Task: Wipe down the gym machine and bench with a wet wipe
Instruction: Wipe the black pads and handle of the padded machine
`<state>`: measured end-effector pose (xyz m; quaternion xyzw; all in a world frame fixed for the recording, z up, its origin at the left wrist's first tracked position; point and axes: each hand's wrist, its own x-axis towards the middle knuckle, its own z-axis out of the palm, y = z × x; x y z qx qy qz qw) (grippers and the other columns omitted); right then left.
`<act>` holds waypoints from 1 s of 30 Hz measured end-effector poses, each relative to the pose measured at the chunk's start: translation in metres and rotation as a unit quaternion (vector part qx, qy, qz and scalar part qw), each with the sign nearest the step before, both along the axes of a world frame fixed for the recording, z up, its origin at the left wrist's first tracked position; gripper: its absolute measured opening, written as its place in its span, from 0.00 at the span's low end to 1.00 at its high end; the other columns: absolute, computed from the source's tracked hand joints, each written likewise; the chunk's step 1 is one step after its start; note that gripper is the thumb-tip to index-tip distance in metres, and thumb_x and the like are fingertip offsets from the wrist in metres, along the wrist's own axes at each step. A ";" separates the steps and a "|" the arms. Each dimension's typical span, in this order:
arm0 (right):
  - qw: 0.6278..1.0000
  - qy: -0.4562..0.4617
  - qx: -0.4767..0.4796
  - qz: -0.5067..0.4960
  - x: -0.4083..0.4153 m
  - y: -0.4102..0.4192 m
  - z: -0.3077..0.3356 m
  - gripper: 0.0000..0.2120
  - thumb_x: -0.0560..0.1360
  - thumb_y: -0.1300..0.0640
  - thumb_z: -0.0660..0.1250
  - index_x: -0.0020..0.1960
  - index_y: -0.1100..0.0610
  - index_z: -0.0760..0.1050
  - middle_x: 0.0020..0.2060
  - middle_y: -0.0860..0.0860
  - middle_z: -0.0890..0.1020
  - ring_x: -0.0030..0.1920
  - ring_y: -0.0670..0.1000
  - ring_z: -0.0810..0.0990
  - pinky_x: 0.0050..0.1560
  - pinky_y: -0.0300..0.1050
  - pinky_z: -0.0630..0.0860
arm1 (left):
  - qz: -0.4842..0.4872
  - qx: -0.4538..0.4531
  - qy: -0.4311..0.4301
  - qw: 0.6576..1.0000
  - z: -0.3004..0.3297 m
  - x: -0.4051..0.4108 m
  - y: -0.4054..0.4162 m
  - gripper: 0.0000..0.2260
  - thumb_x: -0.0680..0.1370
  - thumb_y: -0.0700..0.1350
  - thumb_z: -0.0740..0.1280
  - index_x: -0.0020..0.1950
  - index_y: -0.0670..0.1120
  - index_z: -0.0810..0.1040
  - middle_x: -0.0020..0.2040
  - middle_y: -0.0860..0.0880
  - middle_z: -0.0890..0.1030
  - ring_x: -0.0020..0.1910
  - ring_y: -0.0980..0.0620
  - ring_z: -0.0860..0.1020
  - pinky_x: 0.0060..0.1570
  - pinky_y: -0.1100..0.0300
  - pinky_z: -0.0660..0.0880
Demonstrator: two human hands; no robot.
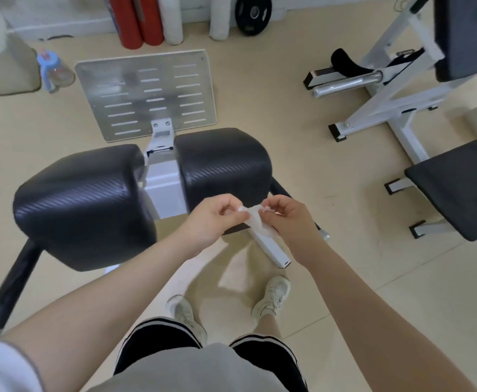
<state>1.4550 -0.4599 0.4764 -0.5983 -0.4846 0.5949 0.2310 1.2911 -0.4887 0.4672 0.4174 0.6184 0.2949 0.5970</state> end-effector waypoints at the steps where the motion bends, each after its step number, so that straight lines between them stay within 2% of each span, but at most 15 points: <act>1: 0.999 -0.041 0.027 -0.003 0.009 0.005 -0.001 0.10 0.74 0.64 0.66 0.39 0.51 0.76 0.34 0.45 0.78 0.35 0.44 0.76 0.37 0.35 0.74 | 0.019 0.006 0.014 1.000 -0.001 0.012 0.005 0.06 0.74 0.42 0.69 0.39 0.45 0.75 0.36 0.47 0.74 0.34 0.56 0.71 0.36 0.70 0.68; 2: 0.996 -0.075 0.055 -0.004 0.018 0.010 -0.003 0.10 0.73 0.65 0.65 0.39 0.50 0.75 0.35 0.45 0.78 0.35 0.45 0.75 0.38 0.36 0.73 | 0.037 0.008 0.022 0.999 -0.003 0.024 0.010 0.07 0.74 0.41 0.70 0.38 0.45 0.74 0.35 0.47 0.74 0.33 0.56 0.71 0.37 0.69 0.69; 3: 0.992 -0.095 0.079 -0.009 0.027 0.016 -0.004 0.10 0.73 0.64 0.64 0.40 0.50 0.75 0.36 0.44 0.78 0.36 0.46 0.75 0.40 0.38 0.73 | 0.056 0.006 0.023 0.998 -0.005 0.037 0.016 0.07 0.73 0.41 0.70 0.38 0.45 0.74 0.35 0.46 0.74 0.33 0.55 0.72 0.39 0.64 0.72; 5: 0.990 -0.097 0.104 0.002 0.043 0.028 -0.006 0.09 0.74 0.63 0.63 0.47 0.50 0.77 0.39 0.44 0.79 0.38 0.46 0.76 0.44 0.40 0.74 | 0.106 -0.010 0.010 0.994 -0.009 0.063 0.028 0.05 0.74 0.39 0.69 0.40 0.43 0.74 0.36 0.42 0.75 0.34 0.50 0.75 0.42 0.50 0.76; 7: 0.985 -0.098 0.121 0.077 0.059 0.040 -0.009 0.11 0.75 0.60 0.63 0.53 0.51 0.79 0.42 0.45 0.81 0.41 0.46 0.77 0.45 0.37 0.74 | 0.165 -0.034 -0.003 0.986 -0.009 0.086 0.039 0.03 0.75 0.39 0.68 0.44 0.41 0.75 0.39 0.41 0.78 0.36 0.48 0.78 0.46 0.44 0.78; 10: 0.968 -0.095 0.169 0.162 0.083 0.057 -0.019 0.09 0.73 0.58 0.69 0.53 0.53 0.80 0.42 0.45 0.81 0.42 0.42 0.76 0.44 0.28 0.71 | 0.225 -0.071 -0.066 0.970 -0.007 0.115 0.054 0.06 0.77 0.40 0.63 0.49 0.40 0.78 0.45 0.42 0.81 0.42 0.50 0.80 0.47 0.57 0.79; 12: 0.968 -0.065 0.181 0.161 0.098 0.069 -0.030 0.08 0.73 0.57 0.70 0.51 0.55 0.81 0.41 0.50 0.83 0.42 0.47 0.79 0.46 0.37 0.74 | 0.225 -0.072 -0.100 0.967 -0.005 0.128 0.059 0.08 0.78 0.41 0.61 0.50 0.43 0.80 0.46 0.46 0.83 0.44 0.54 0.80 0.46 0.63 0.77; 13: 0.966 -0.062 0.183 0.169 0.104 0.076 -0.037 0.06 0.73 0.57 0.69 0.50 0.54 0.81 0.40 0.53 0.84 0.41 0.50 0.79 0.44 0.41 0.74 | 0.221 -0.068 -0.098 0.968 -0.006 0.134 0.060 0.09 0.78 0.42 0.61 0.50 0.45 0.81 0.46 0.48 0.84 0.44 0.56 0.80 0.47 0.63 0.76; 14: 0.967 -0.060 0.173 0.180 0.108 0.082 -0.044 0.06 0.74 0.58 0.68 0.50 0.54 0.80 0.40 0.55 0.83 0.40 0.51 0.79 0.43 0.40 0.74 | 0.226 -0.065 -0.084 0.968 -0.010 0.139 0.061 0.09 0.79 0.42 0.61 0.50 0.47 0.81 0.46 0.50 0.84 0.45 0.56 0.80 0.49 0.62 0.75; 17: 0.976 -0.063 0.105 0.182 0.111 0.102 -0.073 0.10 0.74 0.62 0.66 0.55 0.55 0.77 0.40 0.54 0.82 0.39 0.50 0.78 0.39 0.30 0.71 | 0.271 -0.064 0.006 0.960 -0.034 0.150 0.062 0.09 0.78 0.42 0.61 0.49 0.48 0.81 0.45 0.52 0.81 0.47 0.55 0.77 0.53 0.58 0.73; 19: 0.975 -0.100 0.110 0.167 0.110 0.118 -0.095 0.09 0.74 0.64 0.64 0.53 0.56 0.77 0.38 0.53 0.79 0.39 0.50 0.75 0.38 0.31 0.69 | 0.290 -0.103 0.030 0.951 -0.056 0.155 0.060 0.08 0.78 0.43 0.61 0.53 0.48 0.79 0.48 0.52 0.79 0.49 0.52 0.75 0.55 0.56 0.72; 21: 0.963 -0.136 0.143 0.181 0.105 0.136 -0.119 0.07 0.75 0.63 0.63 0.49 0.57 0.79 0.40 0.54 0.79 0.42 0.52 0.76 0.43 0.38 0.70 | 0.273 -0.162 0.009 0.948 -0.076 0.160 0.057 0.13 0.78 0.43 0.62 0.62 0.48 0.74 0.58 0.49 0.77 0.57 0.49 0.74 0.59 0.55 0.70; 23: 0.943 -0.181 0.176 0.218 0.098 0.152 -0.142 0.07 0.75 0.61 0.63 0.47 0.57 0.80 0.45 0.56 0.80 0.46 0.53 0.77 0.46 0.41 0.70 | 0.258 -0.190 -0.035 0.947 -0.092 0.165 0.055 0.21 0.78 0.45 0.64 0.70 0.50 0.67 0.63 0.47 0.74 0.62 0.47 0.73 0.61 0.54 0.70; 26: 0.925 -0.192 0.199 0.260 0.085 0.167 -0.164 0.08 0.76 0.60 0.62 0.51 0.58 0.79 0.48 0.55 0.80 0.48 0.52 0.76 0.47 0.40 0.68 | 0.290 -0.178 -0.093 0.936 -0.106 0.174 0.055 0.25 0.76 0.43 0.67 0.71 0.53 0.65 0.61 0.47 0.76 0.58 0.50 0.76 0.54 0.58 0.73; 30: 0.929 -0.105 0.209 0.287 0.074 0.169 -0.170 0.07 0.75 0.61 0.64 0.48 0.60 0.80 0.43 0.52 0.80 0.42 0.45 0.74 0.43 0.29 0.66 | 0.328 -0.158 -0.088 0.927 -0.112 0.178 0.053 0.25 0.75 0.41 0.68 0.70 0.53 0.68 0.58 0.47 0.77 0.53 0.53 0.77 0.49 0.62 0.76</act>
